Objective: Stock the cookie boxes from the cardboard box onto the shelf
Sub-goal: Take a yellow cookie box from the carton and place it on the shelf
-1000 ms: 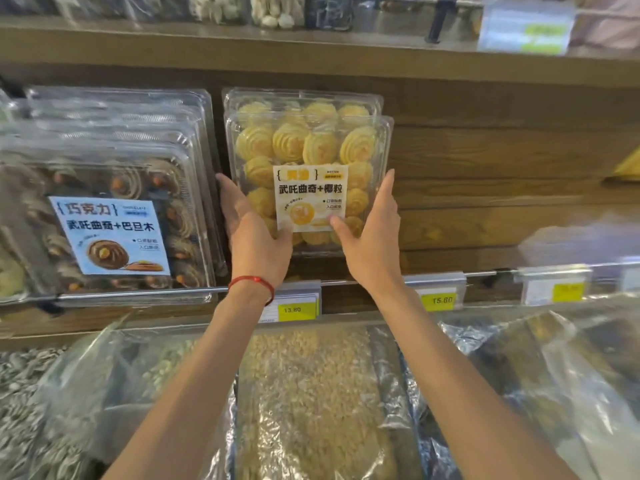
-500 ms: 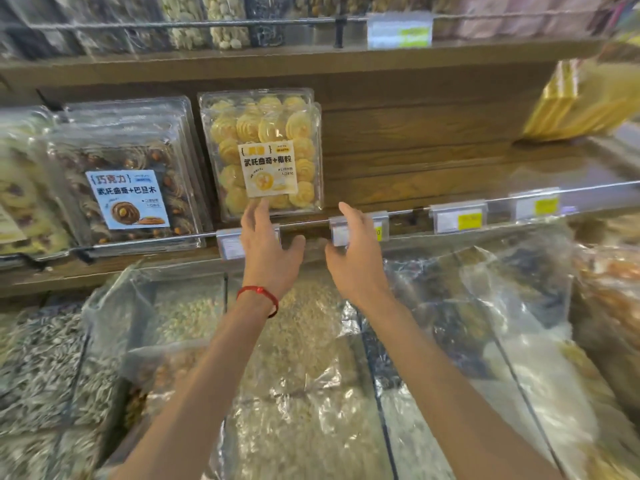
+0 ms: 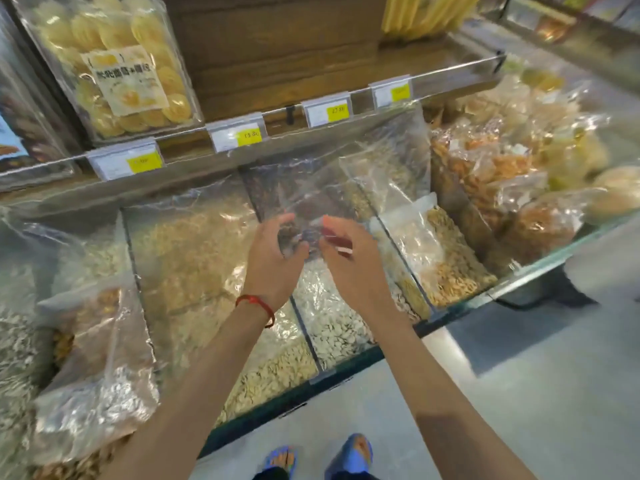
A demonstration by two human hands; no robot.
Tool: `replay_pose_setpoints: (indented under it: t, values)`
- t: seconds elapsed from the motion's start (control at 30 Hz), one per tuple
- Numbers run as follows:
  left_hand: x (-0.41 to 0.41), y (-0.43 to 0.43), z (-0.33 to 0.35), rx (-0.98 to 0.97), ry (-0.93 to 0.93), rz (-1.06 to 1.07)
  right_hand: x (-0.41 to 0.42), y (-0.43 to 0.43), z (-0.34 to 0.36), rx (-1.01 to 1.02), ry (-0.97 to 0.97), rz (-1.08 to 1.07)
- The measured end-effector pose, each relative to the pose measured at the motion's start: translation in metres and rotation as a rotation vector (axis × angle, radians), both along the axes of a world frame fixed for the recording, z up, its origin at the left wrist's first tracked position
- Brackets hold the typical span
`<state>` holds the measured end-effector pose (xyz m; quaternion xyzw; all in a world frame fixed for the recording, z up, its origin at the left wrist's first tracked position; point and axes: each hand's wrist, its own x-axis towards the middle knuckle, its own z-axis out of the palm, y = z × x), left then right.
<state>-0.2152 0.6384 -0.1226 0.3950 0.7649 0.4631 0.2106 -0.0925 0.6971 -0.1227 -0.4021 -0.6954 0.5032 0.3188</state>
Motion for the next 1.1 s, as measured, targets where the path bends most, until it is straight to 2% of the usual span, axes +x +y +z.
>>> replay_pose_setpoints:
  t: [0.17,0.4,0.63,0.83,1.1]
  values:
    - [0.038,-0.022,-0.025,-0.019,-0.091,-0.256,0.049,-0.054,-0.019,-0.057,0.002,-0.253]
    - [0.082,-0.070,-0.052,-0.086,-0.166,-0.631,0.096,-0.155,-0.039,-0.044,0.020,-0.753]
    - [0.147,-0.123,-0.072,-0.184,-0.261,-0.966,0.146,-0.276,-0.058,-0.193,0.040,-1.157]
    - [0.222,-0.184,-0.083,-0.258,-0.214,-1.306,0.190,-0.362,-0.075,-0.260,0.025,-1.410]
    - [0.343,-0.259,-0.092,-0.327,-0.140,-1.650,0.266,-0.461,-0.103,-0.342,0.191,-1.726]
